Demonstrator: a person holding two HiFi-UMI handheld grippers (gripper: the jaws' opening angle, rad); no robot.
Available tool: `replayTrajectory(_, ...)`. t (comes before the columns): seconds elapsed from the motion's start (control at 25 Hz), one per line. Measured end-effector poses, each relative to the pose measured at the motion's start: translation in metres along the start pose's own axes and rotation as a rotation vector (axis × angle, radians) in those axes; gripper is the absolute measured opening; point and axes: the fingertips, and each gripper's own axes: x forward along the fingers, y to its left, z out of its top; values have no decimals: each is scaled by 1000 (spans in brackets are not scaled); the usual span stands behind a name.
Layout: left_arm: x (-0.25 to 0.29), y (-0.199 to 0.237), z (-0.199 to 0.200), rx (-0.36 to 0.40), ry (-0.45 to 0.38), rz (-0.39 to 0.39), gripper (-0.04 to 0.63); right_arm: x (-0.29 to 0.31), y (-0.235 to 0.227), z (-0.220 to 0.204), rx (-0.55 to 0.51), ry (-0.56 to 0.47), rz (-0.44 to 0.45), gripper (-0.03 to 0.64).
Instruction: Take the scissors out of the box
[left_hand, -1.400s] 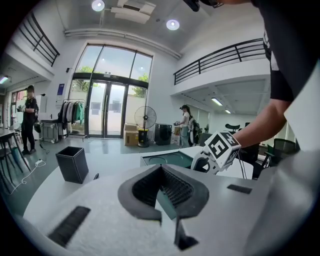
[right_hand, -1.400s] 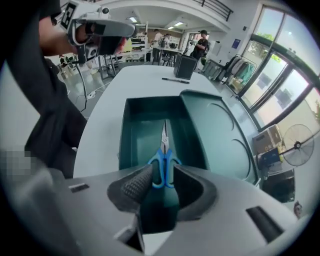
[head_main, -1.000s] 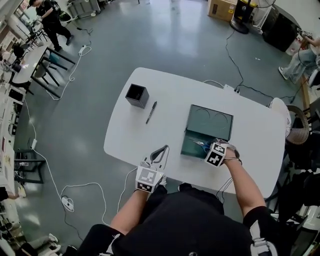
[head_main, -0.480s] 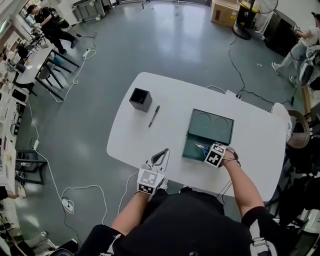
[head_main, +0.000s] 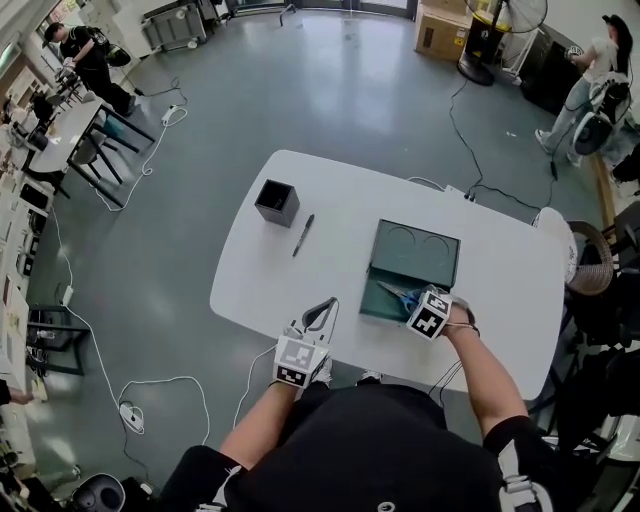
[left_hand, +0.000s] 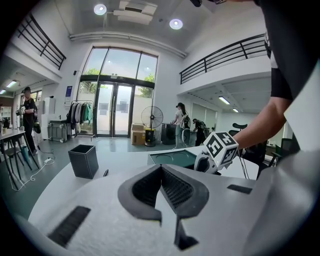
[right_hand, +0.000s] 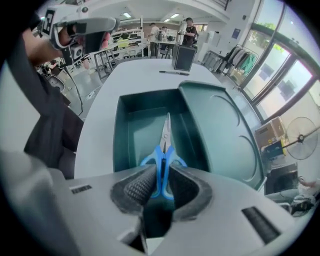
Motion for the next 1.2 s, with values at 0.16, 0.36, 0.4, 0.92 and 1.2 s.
replayTrajectory(0.16,1,-7,-3,21,10,-24,9,-26,0,3,7,-58,-84,87)
replayTrajectory(0.36,3,-10,0,27,3,-39,9,-69,-5,17,52,-185,-222,87)
replayTrajectory(0.4,4,-11,1,30,1,-44,9,-79,-7,21,71,-219,-252,87)
replayTrajectory(0.92,15,-8,40,77,-60,-78,9,-205,-37,59,413,-694,-599,89)
replayTrajectory(1.2,24,-16,59,90,-110,-105,9,-256,-46,55,593,-960,-734,91)
